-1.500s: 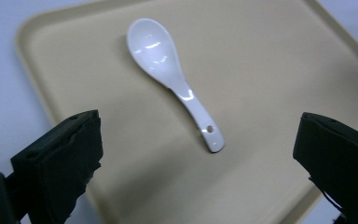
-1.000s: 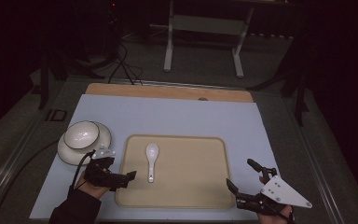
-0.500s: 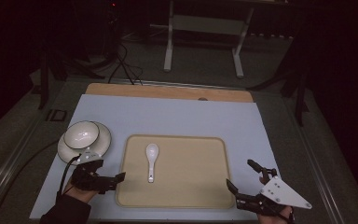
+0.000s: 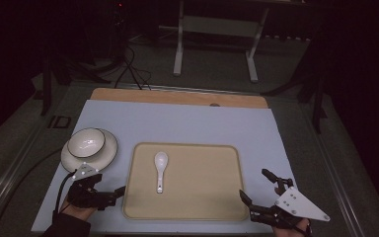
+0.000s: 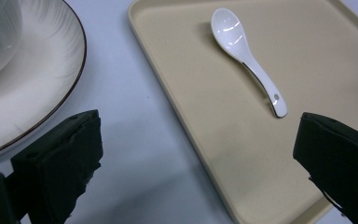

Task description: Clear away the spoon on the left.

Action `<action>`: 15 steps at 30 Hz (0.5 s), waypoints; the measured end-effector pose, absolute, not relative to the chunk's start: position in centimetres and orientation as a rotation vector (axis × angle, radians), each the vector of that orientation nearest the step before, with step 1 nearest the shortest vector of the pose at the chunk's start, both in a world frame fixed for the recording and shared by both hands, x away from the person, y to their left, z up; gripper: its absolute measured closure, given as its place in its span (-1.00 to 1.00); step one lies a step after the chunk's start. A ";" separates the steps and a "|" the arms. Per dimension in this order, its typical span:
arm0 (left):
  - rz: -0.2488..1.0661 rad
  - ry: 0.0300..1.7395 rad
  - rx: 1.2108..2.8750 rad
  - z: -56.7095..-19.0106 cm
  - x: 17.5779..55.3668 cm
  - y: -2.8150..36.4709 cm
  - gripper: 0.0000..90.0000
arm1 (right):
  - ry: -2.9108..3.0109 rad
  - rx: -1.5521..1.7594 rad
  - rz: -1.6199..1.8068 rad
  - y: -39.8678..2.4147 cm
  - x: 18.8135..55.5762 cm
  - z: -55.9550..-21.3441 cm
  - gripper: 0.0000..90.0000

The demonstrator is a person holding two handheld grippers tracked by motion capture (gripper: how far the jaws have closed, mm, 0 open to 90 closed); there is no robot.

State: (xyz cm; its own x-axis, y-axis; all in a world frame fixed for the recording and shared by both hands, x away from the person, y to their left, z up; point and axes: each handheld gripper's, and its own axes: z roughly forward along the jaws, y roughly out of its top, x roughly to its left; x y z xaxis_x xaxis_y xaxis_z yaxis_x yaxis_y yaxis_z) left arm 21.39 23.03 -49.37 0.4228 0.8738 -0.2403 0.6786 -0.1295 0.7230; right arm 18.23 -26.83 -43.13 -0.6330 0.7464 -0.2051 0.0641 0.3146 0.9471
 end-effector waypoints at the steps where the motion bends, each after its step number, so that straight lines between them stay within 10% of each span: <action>1: 0.308 1.324 1.873 -49.5 21.3 23.1 -0.96 | 1.937 0.713 1.354 -26.8 18.2 -43.1 -0.71; 15: 0.348 1.355 1.852 -50.2 21.4 23.8 -0.96 | 1.950 0.718 1.361 -26.9 18.3 -43.3 -0.71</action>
